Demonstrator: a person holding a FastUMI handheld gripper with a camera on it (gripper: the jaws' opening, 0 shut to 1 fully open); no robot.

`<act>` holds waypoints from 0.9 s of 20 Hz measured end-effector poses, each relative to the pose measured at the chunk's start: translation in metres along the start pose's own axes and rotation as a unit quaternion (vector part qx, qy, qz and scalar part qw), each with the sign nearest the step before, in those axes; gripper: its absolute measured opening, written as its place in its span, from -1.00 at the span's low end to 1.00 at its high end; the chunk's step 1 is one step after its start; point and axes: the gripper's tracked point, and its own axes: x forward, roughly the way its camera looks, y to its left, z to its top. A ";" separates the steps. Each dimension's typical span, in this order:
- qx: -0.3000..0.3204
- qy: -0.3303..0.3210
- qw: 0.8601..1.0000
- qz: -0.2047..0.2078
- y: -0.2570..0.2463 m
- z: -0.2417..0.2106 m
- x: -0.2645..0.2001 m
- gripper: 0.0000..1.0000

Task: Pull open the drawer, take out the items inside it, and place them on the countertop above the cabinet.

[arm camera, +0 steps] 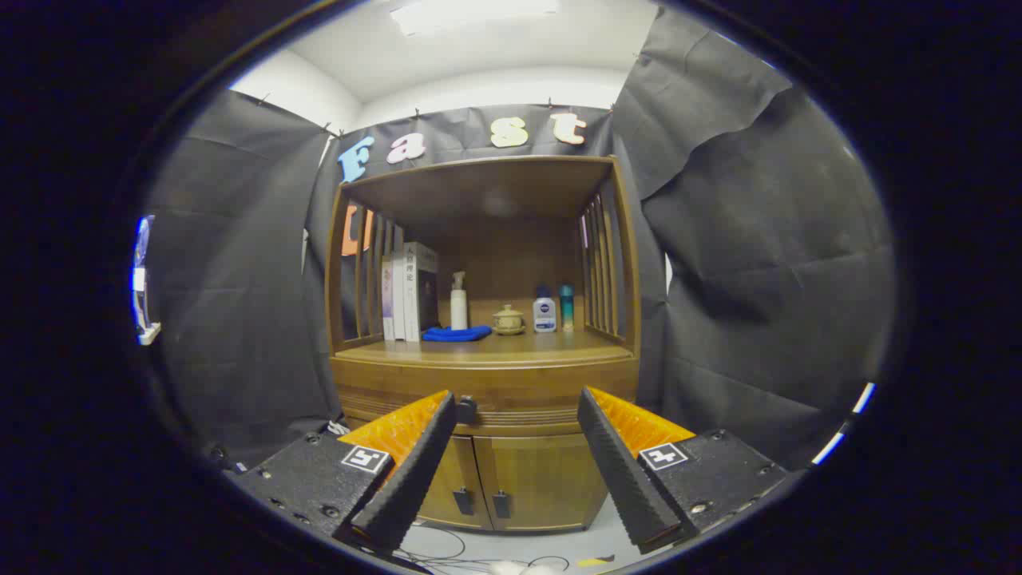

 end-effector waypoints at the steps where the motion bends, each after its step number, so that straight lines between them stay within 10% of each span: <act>1: -0.001 0.001 1.000 0.001 0.003 -0.003 -0.001 0.98; 18: 0.000 0.007 1.000 -0.004 0.004 -0.008 0.009 0.98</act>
